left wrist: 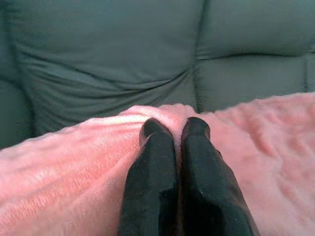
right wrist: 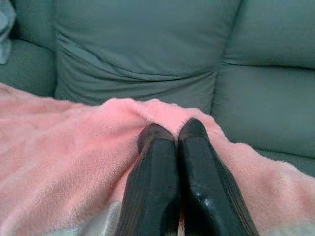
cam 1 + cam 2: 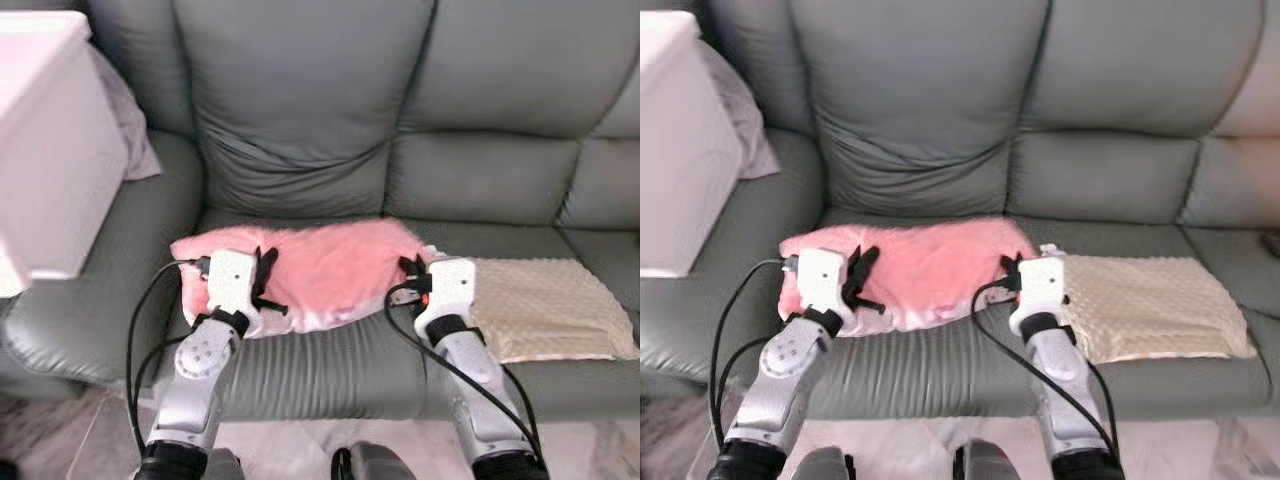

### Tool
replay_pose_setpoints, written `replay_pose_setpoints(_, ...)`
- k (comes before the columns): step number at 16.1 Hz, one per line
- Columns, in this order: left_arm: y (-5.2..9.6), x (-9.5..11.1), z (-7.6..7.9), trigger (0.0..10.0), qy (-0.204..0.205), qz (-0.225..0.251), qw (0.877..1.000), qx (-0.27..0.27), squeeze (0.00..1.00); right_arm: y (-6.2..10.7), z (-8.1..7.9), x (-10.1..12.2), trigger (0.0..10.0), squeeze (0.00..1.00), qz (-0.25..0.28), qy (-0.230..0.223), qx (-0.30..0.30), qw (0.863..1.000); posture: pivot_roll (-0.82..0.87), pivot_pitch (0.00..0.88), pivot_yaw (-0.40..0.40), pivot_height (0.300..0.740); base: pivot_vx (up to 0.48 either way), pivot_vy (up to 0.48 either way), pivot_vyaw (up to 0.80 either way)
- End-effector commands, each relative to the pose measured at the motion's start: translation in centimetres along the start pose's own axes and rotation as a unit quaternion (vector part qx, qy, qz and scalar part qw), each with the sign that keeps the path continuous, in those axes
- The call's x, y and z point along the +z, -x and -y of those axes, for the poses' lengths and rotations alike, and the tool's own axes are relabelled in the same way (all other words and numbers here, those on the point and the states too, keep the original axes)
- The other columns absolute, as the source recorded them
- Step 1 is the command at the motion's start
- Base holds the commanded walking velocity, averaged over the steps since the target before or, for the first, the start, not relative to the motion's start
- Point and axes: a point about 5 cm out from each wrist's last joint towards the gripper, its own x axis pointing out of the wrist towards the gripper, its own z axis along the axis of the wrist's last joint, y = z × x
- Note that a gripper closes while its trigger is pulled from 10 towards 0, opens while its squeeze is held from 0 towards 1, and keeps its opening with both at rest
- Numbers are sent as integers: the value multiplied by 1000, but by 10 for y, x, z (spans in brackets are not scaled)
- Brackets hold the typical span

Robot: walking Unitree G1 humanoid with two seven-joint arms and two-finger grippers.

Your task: Move the pillow to the sofa

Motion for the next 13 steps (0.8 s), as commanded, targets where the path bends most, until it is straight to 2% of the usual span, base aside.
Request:
replay_pose_setpoints(1, -2, 8, 8, 10000, -6, 18, 1000, -14, 0, 2, 4, 3, 10000, 0, 2, 6, -2, 1000, -21, 121, -74, 740, 0, 0, 0)
replay_pose_setpoints(6, 10, -9, -4, 10000, -9, -11, 1000, 23, 0, 6, 8, 2, 10000, 0, -6, 14, 4, 1000, -36, 198, -98, 740, 0, 0, 0)
replay_pose_setpoints(9, 11, -8, -10, 10000, -10, -11, 999, 40, 0, 2, 13, 5, 10000, 0, -8, 17, 2, 1000, -41, 237, -100, 740, 0, 0, 0)
replay_pose_setpoints(11, -1, 1, -30, 10000, -32, -6, 998, 55, 0, -13, 13, 9, 10000, 0, -19, 20, 10, 1000, -50, 336, -106, 740, 0, 0, 0)
replay_pose_setpoints(13, -6, 7, -45, 10000, -49, -4, 996, 74, 0, -20, 10, 10, 10000, 0, -26, 20, 22, 999, -53, 374, -99, 740, 0, 0, 0)
